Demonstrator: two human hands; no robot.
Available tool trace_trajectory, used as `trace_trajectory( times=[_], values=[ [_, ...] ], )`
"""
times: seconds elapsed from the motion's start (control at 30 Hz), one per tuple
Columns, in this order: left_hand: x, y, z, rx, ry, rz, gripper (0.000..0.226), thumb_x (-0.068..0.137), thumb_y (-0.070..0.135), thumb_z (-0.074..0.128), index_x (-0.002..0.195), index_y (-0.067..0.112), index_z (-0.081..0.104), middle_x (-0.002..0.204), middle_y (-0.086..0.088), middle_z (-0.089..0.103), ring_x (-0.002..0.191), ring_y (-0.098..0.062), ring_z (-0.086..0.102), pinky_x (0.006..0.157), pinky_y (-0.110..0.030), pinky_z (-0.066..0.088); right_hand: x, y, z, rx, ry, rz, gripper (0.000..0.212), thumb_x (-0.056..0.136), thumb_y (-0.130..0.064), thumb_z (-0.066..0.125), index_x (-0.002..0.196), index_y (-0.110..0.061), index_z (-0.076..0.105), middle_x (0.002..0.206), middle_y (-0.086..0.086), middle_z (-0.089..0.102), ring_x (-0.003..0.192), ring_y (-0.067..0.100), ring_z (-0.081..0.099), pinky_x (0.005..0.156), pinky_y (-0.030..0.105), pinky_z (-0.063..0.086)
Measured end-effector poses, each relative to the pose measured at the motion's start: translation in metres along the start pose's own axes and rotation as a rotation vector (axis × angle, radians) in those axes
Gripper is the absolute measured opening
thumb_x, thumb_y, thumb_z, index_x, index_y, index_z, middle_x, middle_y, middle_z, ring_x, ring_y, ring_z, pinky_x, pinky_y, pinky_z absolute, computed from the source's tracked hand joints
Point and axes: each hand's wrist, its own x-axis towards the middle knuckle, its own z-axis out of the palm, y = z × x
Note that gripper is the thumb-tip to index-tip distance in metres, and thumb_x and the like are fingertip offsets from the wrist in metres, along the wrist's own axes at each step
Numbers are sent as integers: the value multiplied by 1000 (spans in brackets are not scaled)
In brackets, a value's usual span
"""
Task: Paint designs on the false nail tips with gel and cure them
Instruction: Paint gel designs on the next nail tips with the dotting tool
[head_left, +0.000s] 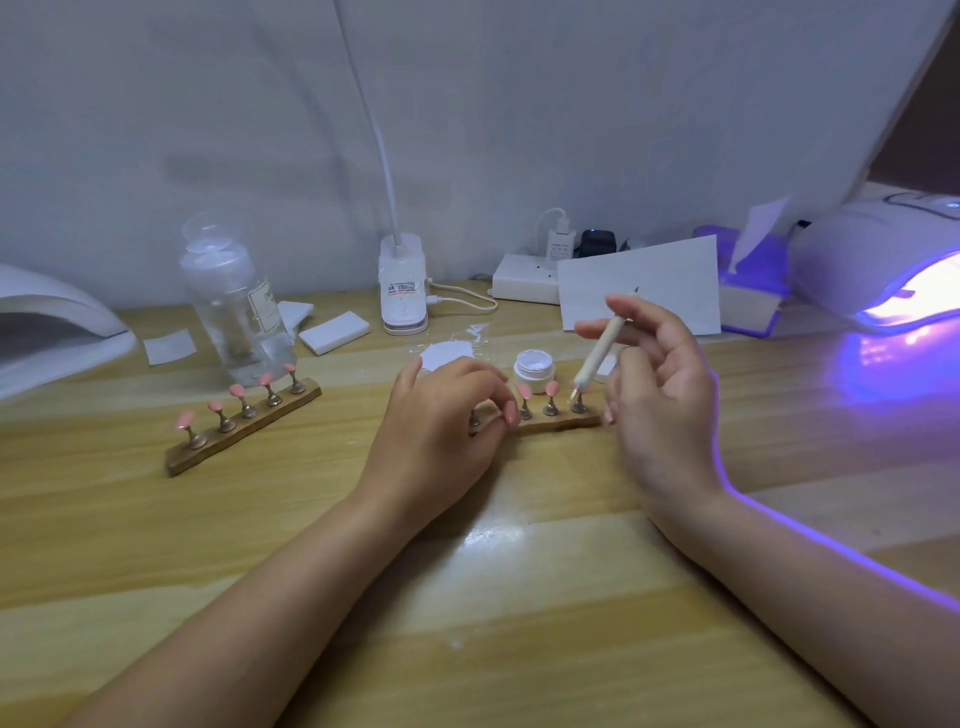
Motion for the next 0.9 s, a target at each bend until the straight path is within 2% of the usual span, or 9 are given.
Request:
trace_trajectory(
  times=[0.1, 0.17, 0.23, 0.3, 0.43, 0.57, 0.7, 0.8, 0.9],
  values=[
    [0, 2, -3, -24, 60, 42, 9, 74, 7, 67, 70, 14, 64, 95, 2, 62, 97, -15, 58, 89, -36, 34, 5, -3, -3, 104, 30, 57, 38, 93, -3, 29, 91, -24, 60, 77, -5, 67, 38, 6, 36, 40, 17, 36],
    [0, 6, -7, -39, 169, 98, 4, 74, 8, 66, 71, 10, 64, 92, -1, 63, 88, -19, 61, 79, -35, 42, 9, -6, -4, 120, 55, 79, 30, 93, -6, 36, 90, -24, 59, 69, -8, 66, 37, 6, 35, 38, 16, 33],
    [-1, 10, -9, -98, 244, 160, 4, 75, 3, 64, 72, 6, 63, 87, 0, 63, 81, -15, 62, 71, -33, 49, 13, -9, -4, 107, 85, 80, 26, 92, -4, 44, 90, -25, 58, 64, -11, 65, 35, 3, 36, 37, 15, 32],
    [-4, 15, -10, -239, 226, 140, 5, 79, 3, 61, 75, 5, 63, 81, 4, 64, 76, -11, 63, 64, -30, 53, 17, -12, -5, 95, 109, 65, 26, 90, -3, 47, 89, -26, 58, 60, -13, 63, 35, 2, 38, 37, 15, 33],
    [-9, 20, -10, -537, 57, -69, 20, 79, -1, 66, 73, 17, 63, 76, -3, 68, 71, -13, 67, 54, -28, 55, 25, -17, -9, 149, 80, 16, 25, 90, -4, 54, 92, -27, 44, 64, -6, 60, 35, 4, 43, 39, 17, 37],
    [-10, 19, -10, -704, -17, -179, 4, 75, 10, 68, 74, 14, 68, 69, -3, 70, 67, -9, 66, 52, -19, 51, 29, -19, -11, 138, 72, 4, 30, 86, -10, 63, 92, -28, 41, 63, -10, 54, 37, 4, 47, 42, 17, 39],
    [-10, 21, -8, -711, -50, -133, 9, 68, 20, 66, 74, 16, 71, 67, 4, 67, 66, -7, 63, 54, -16, 48, 30, -17, -11, 164, 49, 33, 31, 85, -8, 63, 69, -19, 40, 44, -11, 45, 33, 4, 40, 39, 17, 37],
    [-11, 18, -5, -647, -88, -100, 10, 73, 9, 68, 83, 10, 71, 70, 0, 67, 66, -5, 61, 61, -17, 48, 30, -17, -10, 129, 13, 44, 30, 87, -15, 61, 65, -20, 42, 40, -10, 46, 34, 4, 42, 38, 15, 38],
    [-11, 14, -1, -612, -107, -120, 13, 74, -4, 68, 83, 4, 73, 73, 1, 68, 69, -1, 62, 67, -13, 47, 34, -18, -11, -13, -89, 61, 19, 87, -31, 60, 70, -22, 59, 51, -6, 63, 42, 3, 52, 43, 14, 42]
  ],
)
